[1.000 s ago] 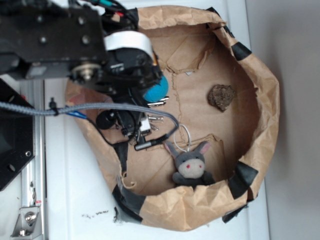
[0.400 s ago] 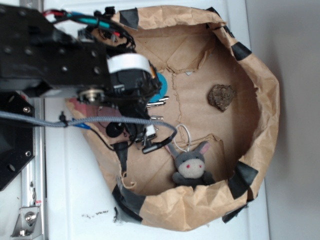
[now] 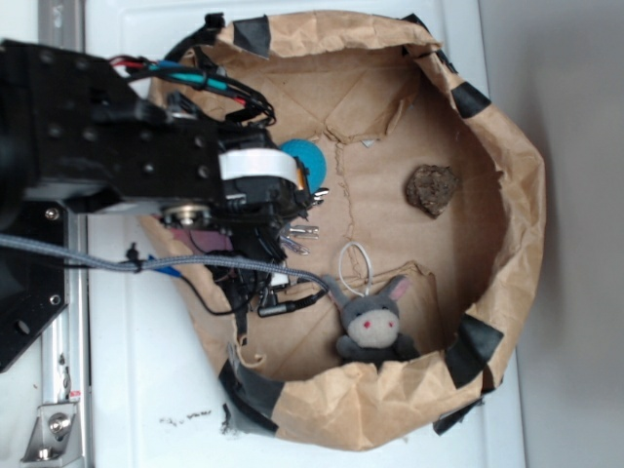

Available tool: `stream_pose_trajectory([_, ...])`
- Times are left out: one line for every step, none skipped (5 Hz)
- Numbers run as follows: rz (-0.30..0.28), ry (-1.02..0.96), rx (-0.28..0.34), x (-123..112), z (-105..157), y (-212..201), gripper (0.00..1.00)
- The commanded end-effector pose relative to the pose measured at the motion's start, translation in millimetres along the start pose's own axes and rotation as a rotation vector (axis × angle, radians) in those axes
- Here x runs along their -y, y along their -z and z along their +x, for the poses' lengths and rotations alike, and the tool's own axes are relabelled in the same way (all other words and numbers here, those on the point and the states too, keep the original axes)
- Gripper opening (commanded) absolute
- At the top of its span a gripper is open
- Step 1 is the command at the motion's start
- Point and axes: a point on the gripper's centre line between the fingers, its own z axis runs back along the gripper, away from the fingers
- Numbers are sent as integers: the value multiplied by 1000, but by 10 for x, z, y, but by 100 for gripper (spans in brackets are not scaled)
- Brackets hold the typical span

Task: Grab the silver keys.

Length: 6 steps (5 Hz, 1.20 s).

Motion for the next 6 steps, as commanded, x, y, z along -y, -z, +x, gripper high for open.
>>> stream_pose_trajectory([4,98,-13,-194,10,1,100])
stream_pose_trajectory([6,102,-16,-217,-14,5,100])
stream_pose_trajectory([16,116,-28,-252,-71,39,100])
stream_pose_trajectory([-5,114,-17,-247,-103,16,0])
stream_pose_trajectory([-1,122,3,-233,-107,-11,0])
stream_pose_trajectory([-5,124,9,-221,-113,-38,0])
